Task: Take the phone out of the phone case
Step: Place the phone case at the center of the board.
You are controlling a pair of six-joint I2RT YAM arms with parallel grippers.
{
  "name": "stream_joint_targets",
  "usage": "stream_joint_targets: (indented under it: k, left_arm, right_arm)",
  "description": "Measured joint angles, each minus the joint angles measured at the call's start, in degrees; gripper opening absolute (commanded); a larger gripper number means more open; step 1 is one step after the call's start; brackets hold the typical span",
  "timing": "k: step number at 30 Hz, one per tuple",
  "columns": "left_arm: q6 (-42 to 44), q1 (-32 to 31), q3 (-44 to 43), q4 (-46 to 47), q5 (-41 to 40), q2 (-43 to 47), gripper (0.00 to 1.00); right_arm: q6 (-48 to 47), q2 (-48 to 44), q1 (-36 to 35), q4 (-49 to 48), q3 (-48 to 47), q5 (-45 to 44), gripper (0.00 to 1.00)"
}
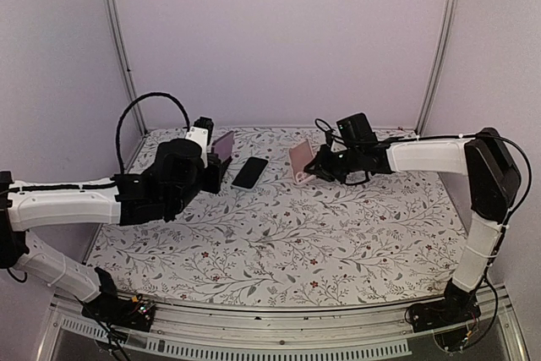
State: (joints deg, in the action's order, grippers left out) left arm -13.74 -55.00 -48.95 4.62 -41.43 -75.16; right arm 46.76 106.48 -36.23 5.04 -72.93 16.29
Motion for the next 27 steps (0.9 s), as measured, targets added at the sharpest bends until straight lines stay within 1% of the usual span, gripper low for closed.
stream_joint_targets:
  k: [7,10,12,20,23,27]
  left_arm:
    - [-7.4,5.1,3.2,-7.6,0.1,3.7,0.0]
    - [-10.7,8.4,4.4,-11.7,0.3,4.8,0.0]
    - [-12.4,10.9,4.9,-14.2,0.3,5.0,0.0]
    - [-15.0,19.2,4.0,-22.9,1.3,3.5,0.0]
    - [-14.8,22.2,2.2,-25.9,2.0,1.3,0.0]
    - [-12.8,24.2,-1.1,-28.5,2.0,-2.2,0.0]
  right_arm:
    - [-3.3,-2.9,11.0,-0.3,7.2,2.9,0.02]
    - [-4.9,-2.9,14.8,-0.3,8.9,4.3,0.06]
    - [-6.1,-2.9,16.9,0.1,9.3,5.6,0.11]
    - [-10.0,-1.3,19.1,-0.4,9.3,10.5,0.23]
    - [-11.0,0.1,19.8,-0.6,9.4,11.8,0.27]
    - [-12.1,0.8,21.4,-0.9,10.1,12.8,0.33]
